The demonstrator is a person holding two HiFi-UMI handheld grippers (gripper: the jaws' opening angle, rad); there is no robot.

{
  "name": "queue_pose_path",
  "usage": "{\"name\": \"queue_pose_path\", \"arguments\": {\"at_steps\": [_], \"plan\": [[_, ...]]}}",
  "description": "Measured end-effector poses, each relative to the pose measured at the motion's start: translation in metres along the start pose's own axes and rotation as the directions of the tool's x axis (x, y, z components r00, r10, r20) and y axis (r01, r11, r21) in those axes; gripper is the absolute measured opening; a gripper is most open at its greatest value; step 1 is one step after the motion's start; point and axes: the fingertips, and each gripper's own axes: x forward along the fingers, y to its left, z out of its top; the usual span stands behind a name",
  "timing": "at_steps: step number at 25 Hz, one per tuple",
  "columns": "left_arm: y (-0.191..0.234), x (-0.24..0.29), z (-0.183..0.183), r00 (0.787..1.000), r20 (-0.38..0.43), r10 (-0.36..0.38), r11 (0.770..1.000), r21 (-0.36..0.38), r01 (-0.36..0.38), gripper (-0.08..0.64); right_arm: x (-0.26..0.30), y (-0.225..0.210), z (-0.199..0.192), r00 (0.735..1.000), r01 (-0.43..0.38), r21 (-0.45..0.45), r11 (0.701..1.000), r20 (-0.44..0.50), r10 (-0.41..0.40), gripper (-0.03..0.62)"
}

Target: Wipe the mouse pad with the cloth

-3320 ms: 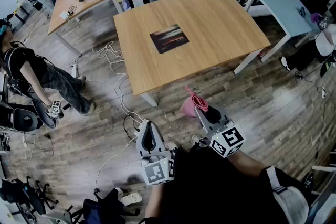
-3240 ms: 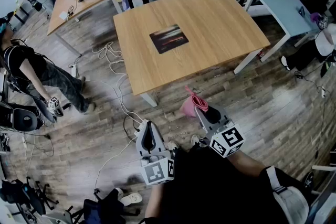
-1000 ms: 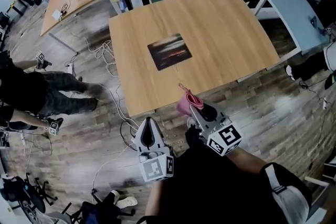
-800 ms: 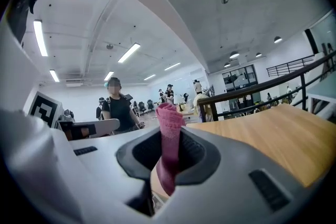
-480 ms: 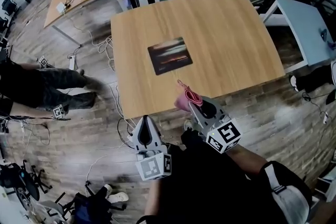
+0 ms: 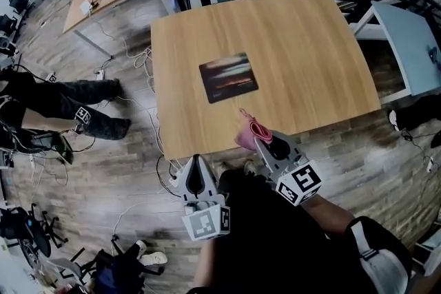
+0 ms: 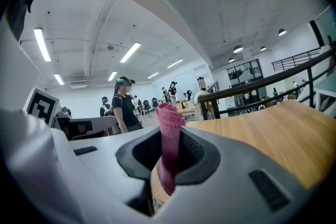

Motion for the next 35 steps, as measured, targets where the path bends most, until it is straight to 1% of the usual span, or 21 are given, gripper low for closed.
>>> {"name": "queue_pose_path", "arguments": {"at_steps": [5,9,15,18,22,27,35], "plan": [[-0.001,0.015,-0.005,1.0,-0.013,0.001,1.0,-0.01,-0.001,0.025,0.006,-0.004,0.001,1.0,-0.003,0.005,1.0,-0.008,0.003,0.066],[0.0,0.039,-0.008,1.0,-0.025,-0.015,1.0,-0.015,0.014,0.025,0.02,-0.014,0.003,1.0,-0.008,0.006,1.0,-0.011,0.008,0.066],[0.007,0.075,-0.008,0.999,-0.044,-0.03,0.999,-0.028,0.029,0.025,0.048,-0.03,0.009,1.0,0.013,0.005,1.0,-0.016,-0.013,0.066],[0.013,0.089,-0.011,0.997,-0.065,-0.048,0.998,-0.039,0.046,0.026,0.064,-0.034,0.009,1.0,0.022,0.006,1.0,-0.021,-0.022,0.066],[0.025,0.111,-0.019,0.995,-0.085,-0.052,0.998,-0.042,0.049,0.025,0.088,-0.041,0.008,0.999,0.034,0.009,0.999,-0.035,-0.033,0.066],[0.042,0.144,-0.036,0.989,-0.138,-0.061,0.997,-0.05,0.054,0.026,0.123,-0.05,0.005,0.996,0.049,0.015,0.999,-0.07,-0.048,0.066],[0.071,0.203,-0.078,0.964,-0.247,-0.098,0.993,-0.083,0.079,0.026,0.193,-0.07,-0.023,0.986,0.076,0.01,0.997,-0.153,-0.073,0.066]]}}
